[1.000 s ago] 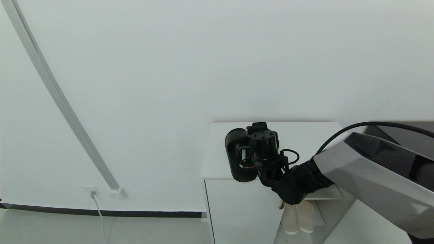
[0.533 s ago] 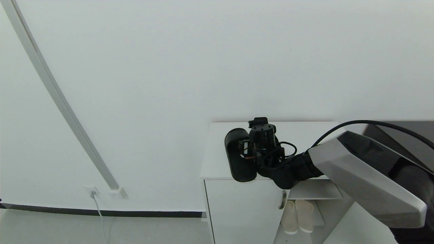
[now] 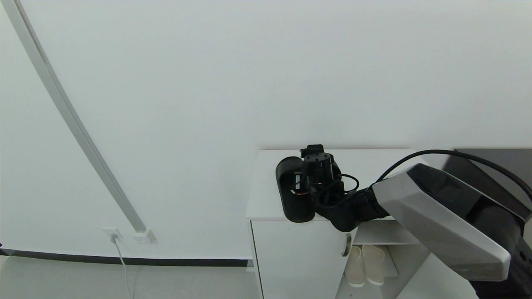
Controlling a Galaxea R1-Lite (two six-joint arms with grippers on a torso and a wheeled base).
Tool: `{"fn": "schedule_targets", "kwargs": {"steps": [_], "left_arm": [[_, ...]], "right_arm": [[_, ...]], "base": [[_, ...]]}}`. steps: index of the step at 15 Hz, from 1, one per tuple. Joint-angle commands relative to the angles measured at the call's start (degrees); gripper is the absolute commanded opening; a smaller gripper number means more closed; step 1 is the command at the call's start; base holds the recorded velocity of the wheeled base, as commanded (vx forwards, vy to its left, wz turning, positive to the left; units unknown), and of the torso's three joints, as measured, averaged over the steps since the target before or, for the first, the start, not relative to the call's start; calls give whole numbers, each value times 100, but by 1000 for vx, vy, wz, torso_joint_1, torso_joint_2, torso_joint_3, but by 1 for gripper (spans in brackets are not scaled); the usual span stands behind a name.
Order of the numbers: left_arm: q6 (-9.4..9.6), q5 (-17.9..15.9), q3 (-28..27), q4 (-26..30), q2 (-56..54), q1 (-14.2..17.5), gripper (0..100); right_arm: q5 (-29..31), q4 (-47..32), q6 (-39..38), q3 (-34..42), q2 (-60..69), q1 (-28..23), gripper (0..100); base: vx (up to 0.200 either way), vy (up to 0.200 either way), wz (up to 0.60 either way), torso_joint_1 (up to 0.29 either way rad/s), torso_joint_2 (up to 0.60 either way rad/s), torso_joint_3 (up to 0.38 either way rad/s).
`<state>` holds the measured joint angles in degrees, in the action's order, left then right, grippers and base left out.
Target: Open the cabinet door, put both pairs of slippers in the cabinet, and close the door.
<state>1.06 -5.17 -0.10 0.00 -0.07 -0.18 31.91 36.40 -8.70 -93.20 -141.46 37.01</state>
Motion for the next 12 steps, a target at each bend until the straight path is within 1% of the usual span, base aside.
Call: {"fn": "schedule_targets", "kwargs": {"steps": [1,3,6,8,9,11,12], "left_arm": [[-1,-2,1,0,7,1,0],[-1,-2,1,0,7,1,0],[-1,-2,1,0,7,1,0],[-1,-2,1,0,7,1,0],[-9,-2,1,0,7,1,0],[-18,7,1,0,7,1,0],[-18,7,1,0,7,1,0]], "right_arm": [[-1,-1,0,12,13,-1,0],[-1,16,0,38,57,8,0],[-1,16,0,311,365,43,0],[-80,69,-8,847,831,69,0],[-265,157,-8,1225,1138,96,0],[-476,394,-8,2121,1771,157,0],[-572,667,-8,2658,2079,210,0]], "base": [[0,0,0,0,0,0],[0,0,0,0,0,0],[0,0,0,0,0,0],[0,0,0,0,0,0],[0,0,0,0,0,0],[0,0,0,0,0,0],[0,0,0,0,0,0]]}}
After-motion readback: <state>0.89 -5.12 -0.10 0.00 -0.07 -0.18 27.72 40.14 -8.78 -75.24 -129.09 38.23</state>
